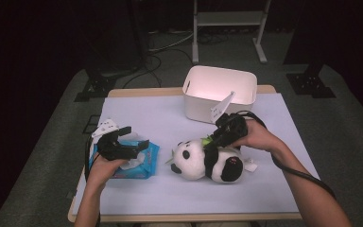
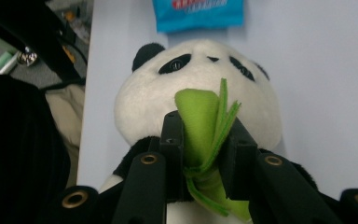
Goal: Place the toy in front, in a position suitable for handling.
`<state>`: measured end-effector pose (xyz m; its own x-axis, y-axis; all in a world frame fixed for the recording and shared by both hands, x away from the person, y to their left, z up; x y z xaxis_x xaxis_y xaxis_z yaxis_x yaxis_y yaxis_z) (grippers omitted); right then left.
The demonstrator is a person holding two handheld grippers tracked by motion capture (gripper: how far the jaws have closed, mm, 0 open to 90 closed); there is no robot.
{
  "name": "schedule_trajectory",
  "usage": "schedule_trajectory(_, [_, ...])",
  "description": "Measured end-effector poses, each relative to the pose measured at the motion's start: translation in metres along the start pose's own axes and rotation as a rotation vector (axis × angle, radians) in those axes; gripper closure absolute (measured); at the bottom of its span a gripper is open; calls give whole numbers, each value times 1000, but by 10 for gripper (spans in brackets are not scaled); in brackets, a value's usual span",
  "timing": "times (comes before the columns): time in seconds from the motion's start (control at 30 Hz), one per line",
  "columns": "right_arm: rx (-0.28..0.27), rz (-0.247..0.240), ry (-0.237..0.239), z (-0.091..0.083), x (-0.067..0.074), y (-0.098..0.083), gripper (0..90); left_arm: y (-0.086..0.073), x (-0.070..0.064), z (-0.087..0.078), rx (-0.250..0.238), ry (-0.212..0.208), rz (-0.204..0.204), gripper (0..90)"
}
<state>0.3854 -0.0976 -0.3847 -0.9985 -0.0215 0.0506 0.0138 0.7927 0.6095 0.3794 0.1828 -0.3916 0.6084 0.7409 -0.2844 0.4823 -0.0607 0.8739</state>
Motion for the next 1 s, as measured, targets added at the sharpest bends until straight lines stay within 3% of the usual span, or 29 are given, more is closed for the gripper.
schedule_trajectory(0.1, [-30,6,23,3,4,-3,721,0,1,0,-1,1,4,24])
schedule_trajectory(0.23, [-36,20,10,0,8,-7,664,0,1,-1,-1,3,2,24])
schedule_trajectory(0.57, [-18,56,-72,-17,23,-23,453,1,0,-1,-1,1,5,24])
schedule_trajectory(0.7, [-33,73,-98,-27,28,-31,455,0,0,0,0,2,-1,24])
schedule_trajectory(0.77, [-32,79,-124,-32,30,-38,452,0,-1,1,3,1,1,24])
schedule_trajectory(0.8, [-34,75,-175,-38,34,-44,453,0,-1,2,2,-1,3,24])
schedule_trajectory(0.87, [-41,78,-189,-41,34,-46,452,0,-2,2,3,-2,3,24])
schedule_trajectory(0.93, [-43,100,-252,-52,34,-55,448,-1,-2,3,7,-4,6,24])
schedule_trajectory(1.0, [-46,115,-262,-55,33,-58,448,-1,-2,3,6,-3,5,24])
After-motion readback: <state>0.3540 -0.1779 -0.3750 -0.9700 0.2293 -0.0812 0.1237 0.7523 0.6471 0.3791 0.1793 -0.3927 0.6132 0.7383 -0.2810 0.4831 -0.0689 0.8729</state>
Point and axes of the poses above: each handheld gripper's, and its own axes: z roughly forward along the jaws, y roughly out of its top, x roughly to its left, the point moved 7 cm from there along z, roughly forward along the jaws, and after that the axes turned 9 degrees about -z, right-handed, at the moved point
